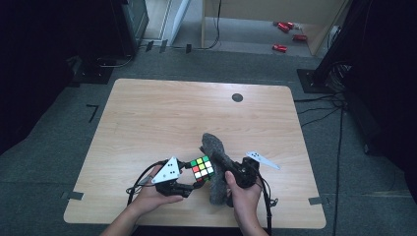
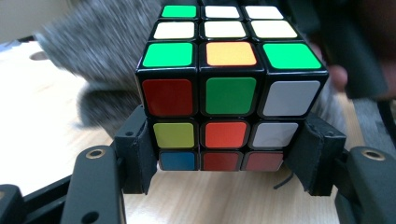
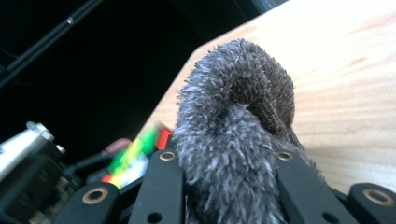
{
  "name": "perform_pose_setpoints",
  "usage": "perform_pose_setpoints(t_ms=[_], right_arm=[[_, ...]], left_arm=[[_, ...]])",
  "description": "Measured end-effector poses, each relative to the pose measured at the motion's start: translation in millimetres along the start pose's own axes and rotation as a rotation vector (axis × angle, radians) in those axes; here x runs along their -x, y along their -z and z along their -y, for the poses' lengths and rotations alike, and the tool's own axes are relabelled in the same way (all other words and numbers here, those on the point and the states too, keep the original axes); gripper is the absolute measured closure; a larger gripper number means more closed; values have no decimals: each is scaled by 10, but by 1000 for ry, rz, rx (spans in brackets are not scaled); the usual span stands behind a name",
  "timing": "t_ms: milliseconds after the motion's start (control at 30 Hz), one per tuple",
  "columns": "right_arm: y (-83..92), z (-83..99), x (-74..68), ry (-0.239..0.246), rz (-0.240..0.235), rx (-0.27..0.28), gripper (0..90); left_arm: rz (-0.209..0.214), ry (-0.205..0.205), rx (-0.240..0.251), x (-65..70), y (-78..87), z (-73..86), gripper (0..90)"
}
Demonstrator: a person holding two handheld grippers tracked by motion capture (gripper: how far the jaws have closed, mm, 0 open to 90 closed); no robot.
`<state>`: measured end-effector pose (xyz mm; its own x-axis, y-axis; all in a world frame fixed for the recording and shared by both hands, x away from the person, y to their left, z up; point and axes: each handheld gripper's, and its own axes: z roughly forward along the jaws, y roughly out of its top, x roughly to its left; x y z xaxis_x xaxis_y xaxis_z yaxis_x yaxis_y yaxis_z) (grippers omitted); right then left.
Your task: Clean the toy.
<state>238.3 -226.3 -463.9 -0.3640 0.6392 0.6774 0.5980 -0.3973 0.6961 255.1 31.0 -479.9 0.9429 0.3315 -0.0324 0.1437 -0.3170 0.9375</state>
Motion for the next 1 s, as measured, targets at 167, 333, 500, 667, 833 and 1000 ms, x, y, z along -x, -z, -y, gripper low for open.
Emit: perform_pose_setpoints(t_ms=[167,333,500,667,833,1000], right_arm=[[6,-1,-43,2,-17,-2,765],[42,-49,-95,17,-20,28,764],[25,-22,-9,-11,-14,16,765],[-9,17,12,52,-32,-15,762],[-36,68,-32,254,-31,-5,760],[-159,247,-231,546,-96,5,751]], left_arm=[[-32,30,3,-75,48,3,354],[13,-26,-53,92,-92,24,353],[7,-10,-35,51,-49,-8,353],[-90,97,41,-191,182,-75,353],[-87,203,107,-331,339,-129,354],[-30,253,139,-342,392,-187,353]])
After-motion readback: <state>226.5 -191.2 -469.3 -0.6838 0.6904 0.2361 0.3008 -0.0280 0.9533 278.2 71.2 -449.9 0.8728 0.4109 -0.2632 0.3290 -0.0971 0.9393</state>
